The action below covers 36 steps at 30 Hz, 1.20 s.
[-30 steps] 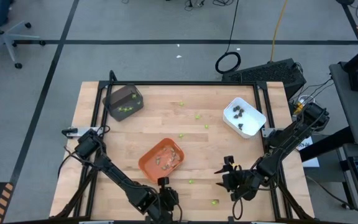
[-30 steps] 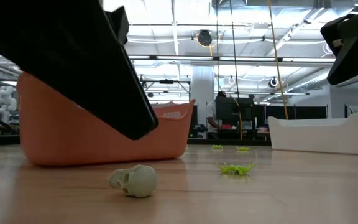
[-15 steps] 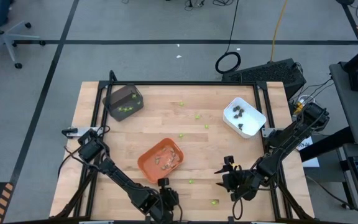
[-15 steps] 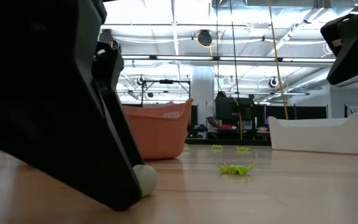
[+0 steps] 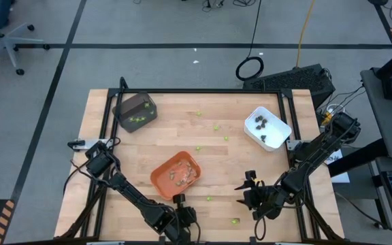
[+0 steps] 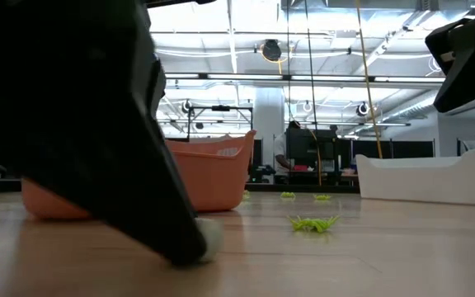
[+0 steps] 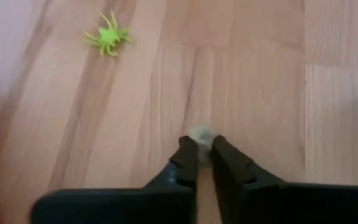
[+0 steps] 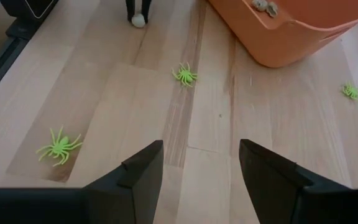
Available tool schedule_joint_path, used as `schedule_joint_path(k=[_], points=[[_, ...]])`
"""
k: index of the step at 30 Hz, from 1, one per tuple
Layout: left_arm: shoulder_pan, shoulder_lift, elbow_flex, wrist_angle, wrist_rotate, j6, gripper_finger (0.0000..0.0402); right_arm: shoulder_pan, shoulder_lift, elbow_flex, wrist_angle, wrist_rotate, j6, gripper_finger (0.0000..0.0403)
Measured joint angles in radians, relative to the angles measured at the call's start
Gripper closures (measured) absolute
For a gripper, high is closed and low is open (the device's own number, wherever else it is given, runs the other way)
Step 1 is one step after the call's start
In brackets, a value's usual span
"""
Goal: Sort Halloween decoration
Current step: Put the green spider toy into the black bin
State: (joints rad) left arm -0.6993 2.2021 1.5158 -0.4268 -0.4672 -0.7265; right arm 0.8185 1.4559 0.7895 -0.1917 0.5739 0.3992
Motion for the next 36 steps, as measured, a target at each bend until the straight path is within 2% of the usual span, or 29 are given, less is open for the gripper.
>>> schedule_joint_path(k=[2, 11, 16, 27, 36], points=[[0.001, 0.000, 0.000, 0.001, -0.017, -0.001, 0.0392, 0.000, 0.000, 0.000, 0.000, 0.000, 0.000, 0.0209], [0.006, -0.031, 0.000, -0.002, -0.070, 0.010, 0.0398, 0.000, 0.000, 0.000, -0.001, 0.000, 0.000, 0.0209], [0.005, -0.070, 0.028, -0.006, -0.141, 0.086, 0.0401, 0.000, 0.000, 0.000, -0.002, 0.000, 0.000, 0.0209], [-0.030, -0.167, 0.063, -0.005, -0.378, 0.544, 0.0401, 0.000, 0.000, 0.000, -0.004, 0.000, 0.000, 0.0209], [-0.036, -0.175, 0.063, -0.002, -0.406, 0.850, 0.0401, 0.000, 0.000, 0.000, -0.006, 0.000, 0.000, 0.0209]])
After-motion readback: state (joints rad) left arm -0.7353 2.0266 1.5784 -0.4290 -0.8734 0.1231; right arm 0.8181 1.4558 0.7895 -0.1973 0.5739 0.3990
